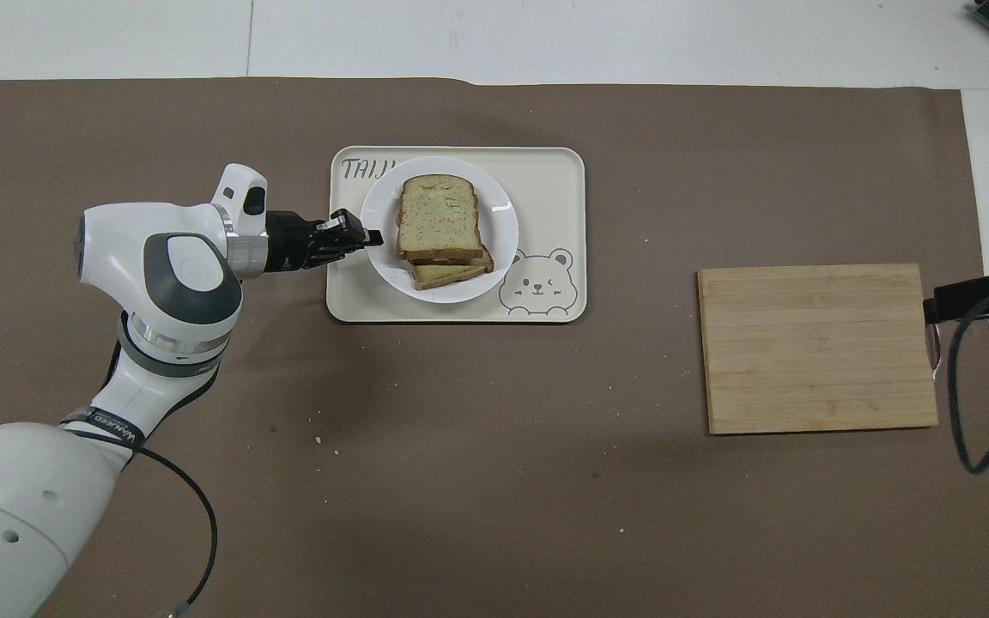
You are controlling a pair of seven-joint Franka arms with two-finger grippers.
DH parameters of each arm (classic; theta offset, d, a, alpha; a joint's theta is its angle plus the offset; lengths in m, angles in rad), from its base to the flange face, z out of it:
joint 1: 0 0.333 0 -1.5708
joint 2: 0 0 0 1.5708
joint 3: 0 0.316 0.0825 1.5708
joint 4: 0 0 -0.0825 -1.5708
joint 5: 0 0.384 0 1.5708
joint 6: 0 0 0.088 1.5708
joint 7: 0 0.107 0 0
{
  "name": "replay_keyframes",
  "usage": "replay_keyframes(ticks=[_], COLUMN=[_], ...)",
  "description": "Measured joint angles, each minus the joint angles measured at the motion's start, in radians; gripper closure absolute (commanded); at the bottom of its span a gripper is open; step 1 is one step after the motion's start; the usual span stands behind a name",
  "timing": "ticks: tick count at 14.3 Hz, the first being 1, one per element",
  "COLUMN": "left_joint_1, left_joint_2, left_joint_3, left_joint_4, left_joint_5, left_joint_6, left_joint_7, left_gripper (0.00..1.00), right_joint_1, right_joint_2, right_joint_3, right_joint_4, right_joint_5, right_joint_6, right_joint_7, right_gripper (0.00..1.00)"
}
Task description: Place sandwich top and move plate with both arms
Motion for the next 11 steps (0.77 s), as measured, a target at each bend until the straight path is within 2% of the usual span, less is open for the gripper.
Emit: replay_keyframes(ticks=[2, 3, 7, 11], left_joint_1=[-0.012, -0.022, -0.031, -0.030], left_joint_2=[0.007, 0.008, -0.005, -0.081], left_joint_3=[-0.001, -0.001, 0.011, 0.044], left_joint_4=[0.009, 0.009, 0.019, 0.007], left_joint_5=[0.031, 0.037, 0.111, 0.176], left_joint_6=[0.000, 0.002, 0.015, 0.012], left_joint_7=[-0.006, -0.009, -0.023, -0.036], left_gripper=[0.13, 0.00, 0.00, 0.00], right_joint_1=[0.000, 0.000, 0.000, 0.000], right_joint_2=[0.000, 0.000, 0.000, 0.000], right_joint_3=[0.000, 0.000, 0.000, 0.000], right_joint_4=[0.000, 0.000, 0.000, 0.000], right_joint_5=[0.000, 0.000, 0.000, 0.000], right_joint_6=[0.000, 0.000, 0.001, 0.003], right_joint_7=[0.000, 0.000, 0.000, 0.000], right_gripper=[0.00, 0.00, 0.00, 0.00])
